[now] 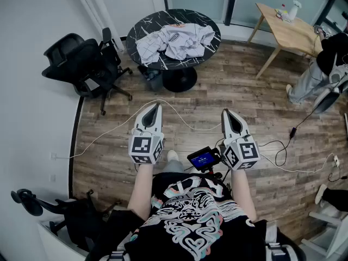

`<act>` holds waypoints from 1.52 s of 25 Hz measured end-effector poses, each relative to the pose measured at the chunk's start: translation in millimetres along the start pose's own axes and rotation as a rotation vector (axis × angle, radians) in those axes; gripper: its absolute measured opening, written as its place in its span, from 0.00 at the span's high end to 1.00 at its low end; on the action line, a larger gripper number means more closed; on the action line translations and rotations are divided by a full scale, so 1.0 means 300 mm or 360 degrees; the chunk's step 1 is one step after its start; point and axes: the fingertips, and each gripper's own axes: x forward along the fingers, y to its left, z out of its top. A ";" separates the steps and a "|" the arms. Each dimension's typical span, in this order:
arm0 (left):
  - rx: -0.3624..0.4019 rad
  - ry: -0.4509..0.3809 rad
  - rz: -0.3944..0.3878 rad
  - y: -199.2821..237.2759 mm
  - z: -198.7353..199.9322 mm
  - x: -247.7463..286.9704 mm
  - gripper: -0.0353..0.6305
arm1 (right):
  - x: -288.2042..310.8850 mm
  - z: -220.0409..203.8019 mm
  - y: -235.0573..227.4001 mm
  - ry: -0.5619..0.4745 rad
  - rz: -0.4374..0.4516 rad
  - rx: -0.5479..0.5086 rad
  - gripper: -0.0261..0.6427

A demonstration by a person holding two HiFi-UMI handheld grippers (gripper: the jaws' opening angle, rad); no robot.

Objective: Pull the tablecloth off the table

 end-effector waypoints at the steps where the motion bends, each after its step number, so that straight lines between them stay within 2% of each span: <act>1: 0.0001 -0.0002 0.0004 0.002 0.002 0.002 0.92 | 0.003 0.002 -0.001 -0.0003 0.0004 0.0000 0.92; 8: 0.0015 -0.0009 0.0016 0.011 0.003 0.010 0.92 | 0.013 0.002 -0.011 -0.0014 0.0002 0.0002 0.92; 12: 0.0012 -0.0003 0.0017 0.015 -0.008 0.018 0.92 | 0.004 0.019 -0.018 -0.0077 -0.0018 0.0012 0.92; 24: -0.0011 0.0005 -0.0007 -0.003 -0.017 0.048 0.92 | -0.037 0.003 -0.089 -0.0041 -0.0129 0.0015 0.92; 30: 0.0000 0.0003 -0.0037 -0.033 -0.023 0.114 0.92 | -0.042 -0.046 -0.138 -0.0008 -0.0165 0.0043 0.92; 38: -0.0011 -0.0012 -0.0023 0.013 -0.019 0.234 0.92 | 0.056 -0.048 -0.223 0.0012 -0.0193 0.0018 0.92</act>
